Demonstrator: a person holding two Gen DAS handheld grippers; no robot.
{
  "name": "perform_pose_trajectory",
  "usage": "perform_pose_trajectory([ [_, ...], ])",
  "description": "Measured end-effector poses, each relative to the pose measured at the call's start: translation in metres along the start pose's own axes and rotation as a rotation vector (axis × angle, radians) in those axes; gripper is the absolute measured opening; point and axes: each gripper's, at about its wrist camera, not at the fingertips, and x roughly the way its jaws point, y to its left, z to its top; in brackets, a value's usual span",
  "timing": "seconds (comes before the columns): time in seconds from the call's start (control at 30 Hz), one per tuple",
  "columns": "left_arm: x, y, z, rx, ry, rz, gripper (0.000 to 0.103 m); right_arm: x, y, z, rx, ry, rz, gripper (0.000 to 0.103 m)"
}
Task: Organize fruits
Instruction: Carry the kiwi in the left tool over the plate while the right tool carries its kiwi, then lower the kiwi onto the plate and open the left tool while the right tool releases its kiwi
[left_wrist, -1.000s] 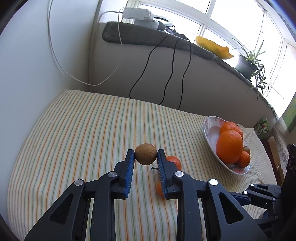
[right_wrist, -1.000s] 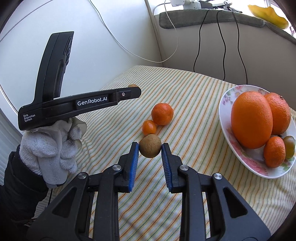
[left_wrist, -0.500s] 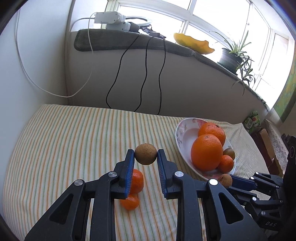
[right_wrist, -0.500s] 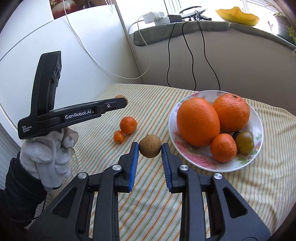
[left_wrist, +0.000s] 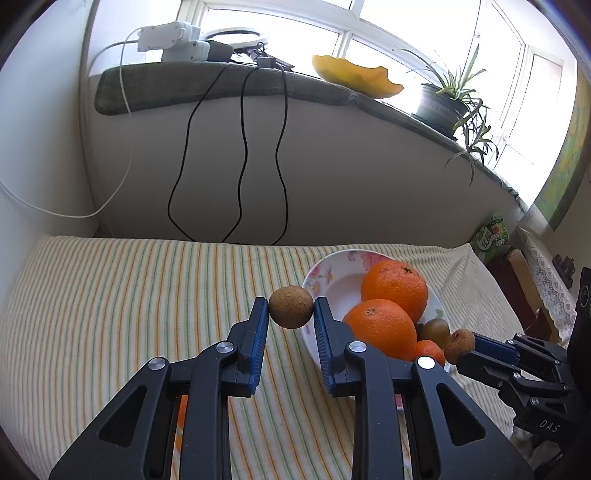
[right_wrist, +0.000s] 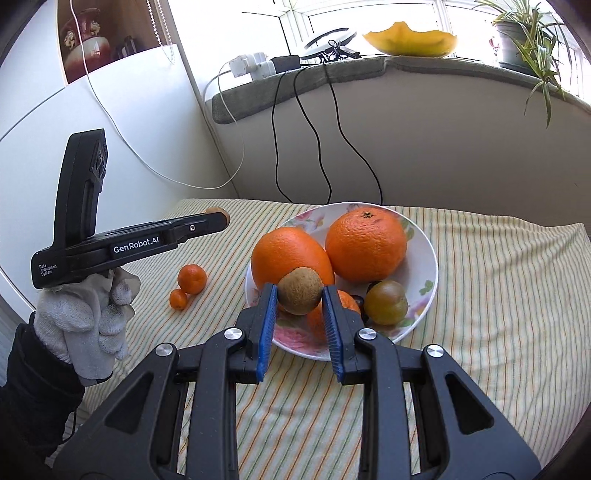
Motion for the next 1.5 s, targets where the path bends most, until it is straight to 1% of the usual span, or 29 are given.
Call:
perform_pose_trajectory([
  [0.33, 0.021, -0.023, 0.018, 0.023, 0.009, -0.042, 0.023, 0.005, -0.016, 0.004, 0.014, -0.008, -0.023, 0.027],
  [0.67, 0.034, -0.047, 0.023, 0.055, 0.023, -0.07, 0.023, 0.012, -0.025, 0.006, 0.031, -0.005, -0.026, 0.027],
  [0.9, 0.037, -0.056, 0.024, 0.066, 0.028, -0.074, 0.023, 0.013, -0.025, 0.006, 0.03, -0.003, -0.023, 0.027],
  [1.3, 0.036, -0.059, 0.023, 0.083, 0.03, -0.073, 0.024, 0.016, -0.023, 0.008, 0.023, -0.001, -0.023, 0.027],
  [1.33, 0.036, -0.059, 0.023, 0.086, 0.029, -0.07, 0.026, 0.016, -0.022, 0.008, 0.02, 0.0, -0.025, 0.027],
  [1.37, 0.036, -0.06, 0.024, 0.086, 0.026, -0.068, 0.031, 0.017, -0.022, 0.008, 0.018, 0.001, -0.025, 0.027],
  [1.47, 0.034, -0.06, 0.024, 0.089, 0.021, -0.07, 0.034, 0.017, -0.021, 0.008, 0.016, 0.002, -0.026, 0.028],
  [1.5, 0.033, -0.06, 0.025, 0.092, 0.02, -0.068, 0.035, 0.016, -0.021, 0.008, 0.016, 0.001, -0.027, 0.036],
])
